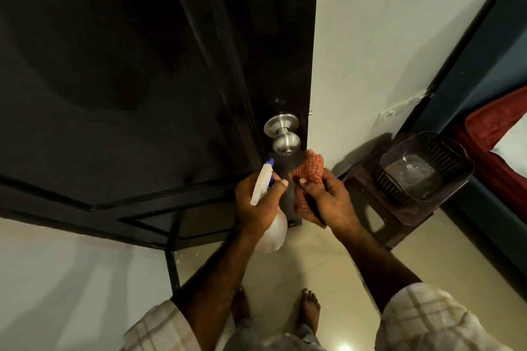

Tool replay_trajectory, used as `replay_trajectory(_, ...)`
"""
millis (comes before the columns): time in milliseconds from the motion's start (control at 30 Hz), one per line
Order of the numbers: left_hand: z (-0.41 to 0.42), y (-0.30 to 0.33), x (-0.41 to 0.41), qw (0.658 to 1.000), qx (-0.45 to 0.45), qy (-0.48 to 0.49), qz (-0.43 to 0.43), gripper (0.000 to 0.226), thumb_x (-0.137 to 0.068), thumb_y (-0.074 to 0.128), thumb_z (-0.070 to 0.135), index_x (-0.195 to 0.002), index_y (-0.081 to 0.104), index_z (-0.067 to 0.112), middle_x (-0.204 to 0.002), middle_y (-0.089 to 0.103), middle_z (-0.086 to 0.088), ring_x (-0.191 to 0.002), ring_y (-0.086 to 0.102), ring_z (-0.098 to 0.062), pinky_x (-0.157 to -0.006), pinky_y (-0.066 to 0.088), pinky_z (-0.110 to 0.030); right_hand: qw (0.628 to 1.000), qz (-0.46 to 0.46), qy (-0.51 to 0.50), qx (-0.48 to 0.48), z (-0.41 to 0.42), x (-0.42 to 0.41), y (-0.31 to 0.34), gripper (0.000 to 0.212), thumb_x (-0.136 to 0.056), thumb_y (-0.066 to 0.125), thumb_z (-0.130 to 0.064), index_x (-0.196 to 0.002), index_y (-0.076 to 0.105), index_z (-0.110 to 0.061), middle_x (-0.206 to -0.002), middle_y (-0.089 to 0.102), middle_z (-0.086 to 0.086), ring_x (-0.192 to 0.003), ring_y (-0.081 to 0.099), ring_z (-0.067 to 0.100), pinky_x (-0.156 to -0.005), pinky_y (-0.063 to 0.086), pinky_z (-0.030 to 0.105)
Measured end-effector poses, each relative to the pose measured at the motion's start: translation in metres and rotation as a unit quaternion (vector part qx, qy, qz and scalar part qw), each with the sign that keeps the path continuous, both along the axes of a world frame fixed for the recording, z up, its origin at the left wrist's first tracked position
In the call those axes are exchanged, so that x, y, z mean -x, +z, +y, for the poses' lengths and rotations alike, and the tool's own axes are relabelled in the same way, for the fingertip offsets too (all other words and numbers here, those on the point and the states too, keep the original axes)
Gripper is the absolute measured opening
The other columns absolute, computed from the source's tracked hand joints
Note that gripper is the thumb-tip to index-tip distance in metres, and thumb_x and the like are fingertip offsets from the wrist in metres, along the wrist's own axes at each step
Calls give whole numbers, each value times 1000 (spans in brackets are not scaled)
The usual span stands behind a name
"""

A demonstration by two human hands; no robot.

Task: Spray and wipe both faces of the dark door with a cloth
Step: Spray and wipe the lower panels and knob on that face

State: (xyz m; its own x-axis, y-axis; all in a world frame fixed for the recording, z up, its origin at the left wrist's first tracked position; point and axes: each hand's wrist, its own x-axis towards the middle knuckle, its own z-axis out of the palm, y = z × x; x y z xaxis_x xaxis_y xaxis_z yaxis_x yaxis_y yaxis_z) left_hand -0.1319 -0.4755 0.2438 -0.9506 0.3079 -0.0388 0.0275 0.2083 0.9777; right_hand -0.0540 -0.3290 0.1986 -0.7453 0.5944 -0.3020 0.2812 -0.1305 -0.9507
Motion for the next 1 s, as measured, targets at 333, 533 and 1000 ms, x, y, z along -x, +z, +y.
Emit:
replay_trajectory(333, -22, 26, 11, 992, -82, 58, -71, 37, -95, 71, -4, -97, 79, 31, -88, 79, 0, -71, 71, -17, -58, 51, -31, 898, 134, 88, -411, -15, 58, 74, 46, -104, 55, -62, -124, 75, -26, -143, 56, 7, -132, 55, 28, -101, 58, 46)
replay_trajectory(533, -27, 37, 8, 988, -59, 104, -93, 28, -92, 78, 2, -86, 64, 26, -79, 68, -18, -47, 54, -14, -55, 47, -31, 804, 97, 36, -585, -18, 75, 43, 39, -97, 71, -34, -129, 63, -13, -140, 53, 25, -124, 52, 46, -89, 58, 52)
replay_trajectory(1000, -37, 39, 22, 990, -52, 102, -86, 28, -91, 78, 5, -98, 63, 28, -89, 73, -22, -48, 55, -14, -47, 48, -26, 847, 228, -190, 440, -38, 76, 68, 45, -112, 52, -42, -139, 59, -7, -129, 71, 20, -118, 71, 32, -94, 64, 48)
